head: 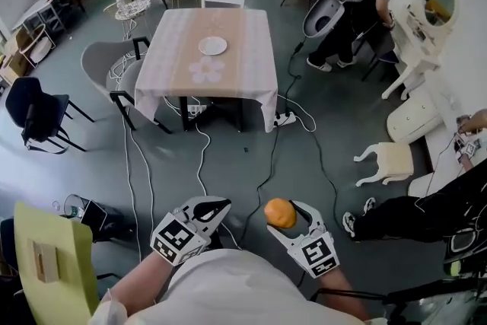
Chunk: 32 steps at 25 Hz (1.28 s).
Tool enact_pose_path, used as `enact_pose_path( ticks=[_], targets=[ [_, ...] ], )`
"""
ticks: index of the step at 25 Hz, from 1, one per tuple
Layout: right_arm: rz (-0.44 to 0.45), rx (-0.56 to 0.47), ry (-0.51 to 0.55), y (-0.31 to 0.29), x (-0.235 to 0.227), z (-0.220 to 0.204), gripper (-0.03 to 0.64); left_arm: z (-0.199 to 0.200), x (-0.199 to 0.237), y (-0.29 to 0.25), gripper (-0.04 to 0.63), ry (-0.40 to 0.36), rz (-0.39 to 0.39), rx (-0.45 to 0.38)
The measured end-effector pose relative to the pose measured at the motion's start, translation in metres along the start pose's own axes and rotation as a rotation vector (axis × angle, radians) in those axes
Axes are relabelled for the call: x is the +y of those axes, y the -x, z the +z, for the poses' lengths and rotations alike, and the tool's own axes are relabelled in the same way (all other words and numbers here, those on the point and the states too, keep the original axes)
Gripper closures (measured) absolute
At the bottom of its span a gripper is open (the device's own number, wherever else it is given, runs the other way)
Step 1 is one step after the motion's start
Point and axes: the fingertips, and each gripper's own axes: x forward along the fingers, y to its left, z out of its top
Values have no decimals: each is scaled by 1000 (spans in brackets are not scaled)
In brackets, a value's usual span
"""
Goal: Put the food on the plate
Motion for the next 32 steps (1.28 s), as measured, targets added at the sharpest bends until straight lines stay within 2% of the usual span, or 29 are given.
enact_pose_path(
  ticks=[5, 11, 20, 25, 29, 32],
  targets=[
    [-11, 17, 29, -58, -34, 50, 273, 33, 77, -4, 586, 7, -5, -43],
    [-26, 24, 56, -135, -70, 110, 273, 56, 166, 19, 586, -38, 13, -61],
    [-26, 37, 124, -226, -144, 164, 273, 66, 260, 33, 586, 28, 103, -88],
    [31, 33, 174, -294, -202, 185, 273, 81, 312, 20, 586, 21, 192, -95],
    [99, 31, 201, -355, -253, 203, 273, 98, 361, -5, 586, 70, 274, -94],
    [149, 37, 220, -396, -295, 216, 273, 124, 389, -28, 586, 71, 317, -97]
  ],
)
